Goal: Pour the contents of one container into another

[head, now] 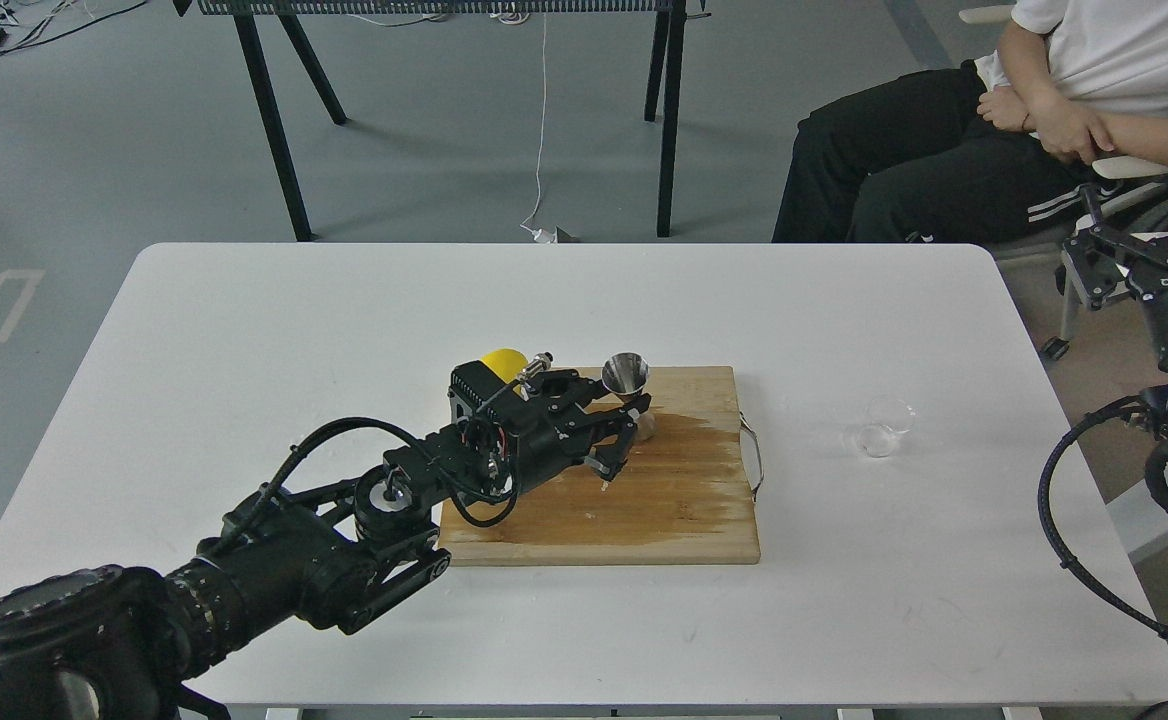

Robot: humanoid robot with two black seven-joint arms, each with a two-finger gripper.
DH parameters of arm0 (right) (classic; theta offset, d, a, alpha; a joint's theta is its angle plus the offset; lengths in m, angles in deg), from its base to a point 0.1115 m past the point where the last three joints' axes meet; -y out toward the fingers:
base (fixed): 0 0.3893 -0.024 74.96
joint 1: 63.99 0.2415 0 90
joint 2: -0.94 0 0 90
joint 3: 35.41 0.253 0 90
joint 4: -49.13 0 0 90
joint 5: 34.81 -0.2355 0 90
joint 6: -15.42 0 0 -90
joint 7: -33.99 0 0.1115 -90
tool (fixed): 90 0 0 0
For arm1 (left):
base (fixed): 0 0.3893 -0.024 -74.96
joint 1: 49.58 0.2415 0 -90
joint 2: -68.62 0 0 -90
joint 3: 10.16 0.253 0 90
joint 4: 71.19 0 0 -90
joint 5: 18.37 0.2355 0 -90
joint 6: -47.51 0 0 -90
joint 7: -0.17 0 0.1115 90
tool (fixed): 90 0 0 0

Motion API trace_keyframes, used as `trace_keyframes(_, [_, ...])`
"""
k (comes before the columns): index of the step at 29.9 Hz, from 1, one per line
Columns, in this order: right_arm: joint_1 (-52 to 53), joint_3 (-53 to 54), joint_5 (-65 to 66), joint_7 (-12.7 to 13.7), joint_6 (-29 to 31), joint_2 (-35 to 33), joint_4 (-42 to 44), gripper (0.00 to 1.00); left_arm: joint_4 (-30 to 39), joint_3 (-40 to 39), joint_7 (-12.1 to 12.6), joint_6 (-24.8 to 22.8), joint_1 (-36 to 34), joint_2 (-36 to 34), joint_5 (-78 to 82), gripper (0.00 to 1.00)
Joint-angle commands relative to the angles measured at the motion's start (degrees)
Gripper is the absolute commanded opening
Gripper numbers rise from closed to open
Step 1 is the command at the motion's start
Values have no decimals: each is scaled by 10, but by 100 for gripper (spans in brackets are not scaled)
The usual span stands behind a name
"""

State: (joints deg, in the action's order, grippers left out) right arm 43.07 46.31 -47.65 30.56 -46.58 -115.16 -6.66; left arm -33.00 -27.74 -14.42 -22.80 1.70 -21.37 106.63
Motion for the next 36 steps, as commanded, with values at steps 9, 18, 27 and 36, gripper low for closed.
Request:
trace_keyframes(9, [0, -1, 0, 0, 0, 0, 0, 100, 3, 0, -2, 1, 2, 0, 0, 48])
trace_keyframes(18, [0, -1, 0, 0, 0, 0, 0, 100, 50, 0, -4, 2, 6, -29, 0, 66])
trace_keyframes(27, [-1, -1, 0, 1, 0, 0, 0, 100, 60, 0, -6, -1, 27, -37, 0, 73])
trace_keyframes(36, [-3, -1, 0, 2, 0, 0, 0, 100, 61, 2, -18, 16, 48, -49, 0, 78])
